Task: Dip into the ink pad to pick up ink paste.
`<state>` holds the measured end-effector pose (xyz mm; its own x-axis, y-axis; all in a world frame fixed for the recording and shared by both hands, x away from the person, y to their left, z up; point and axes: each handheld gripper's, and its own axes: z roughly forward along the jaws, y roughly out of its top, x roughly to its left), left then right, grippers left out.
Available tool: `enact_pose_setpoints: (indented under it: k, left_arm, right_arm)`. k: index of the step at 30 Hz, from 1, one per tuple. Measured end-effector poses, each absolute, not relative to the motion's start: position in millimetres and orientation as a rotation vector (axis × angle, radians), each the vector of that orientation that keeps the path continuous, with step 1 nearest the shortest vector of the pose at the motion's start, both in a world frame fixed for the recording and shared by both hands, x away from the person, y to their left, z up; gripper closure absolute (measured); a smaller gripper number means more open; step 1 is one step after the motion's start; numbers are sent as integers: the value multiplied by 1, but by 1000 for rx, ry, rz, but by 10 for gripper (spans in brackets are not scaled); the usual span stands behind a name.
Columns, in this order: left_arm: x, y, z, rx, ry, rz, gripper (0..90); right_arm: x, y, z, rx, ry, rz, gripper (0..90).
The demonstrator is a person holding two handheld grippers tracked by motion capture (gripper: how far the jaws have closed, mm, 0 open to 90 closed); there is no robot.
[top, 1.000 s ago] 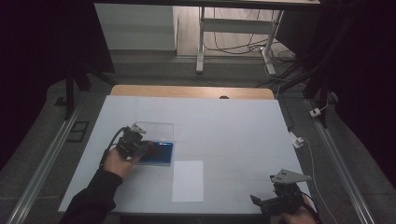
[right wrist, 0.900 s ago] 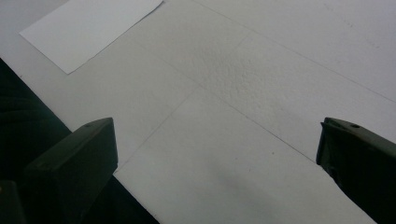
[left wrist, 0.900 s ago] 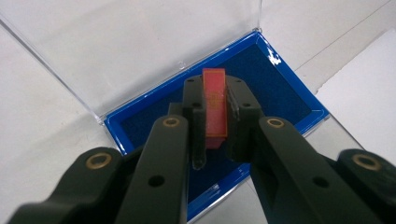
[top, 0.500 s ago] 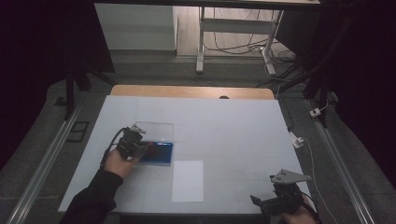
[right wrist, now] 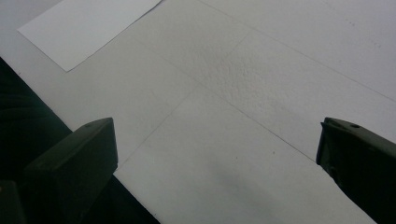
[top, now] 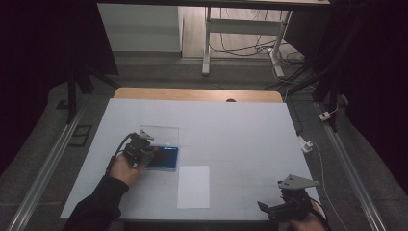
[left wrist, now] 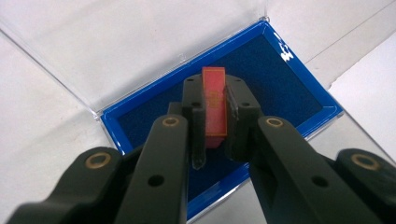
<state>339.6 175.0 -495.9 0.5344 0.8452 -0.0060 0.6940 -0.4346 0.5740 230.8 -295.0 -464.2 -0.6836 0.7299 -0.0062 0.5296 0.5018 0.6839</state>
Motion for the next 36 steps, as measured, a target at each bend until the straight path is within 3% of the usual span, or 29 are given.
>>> enact_pose_setpoints:
  k: [16,27,36]
  left_arm:
    - [341,179,-497,2226,1259,353,804]
    - [346,194,-500,2151,1284,232,805]
    - [342,184,-498,2197,1265,319,805]
  right_arm:
    - [231,-295,-464,1060,2456,969,0]
    - [231,-295,-465,1058,2458,968,0]
    - [231,-294,-465,1057,2460,966,0]
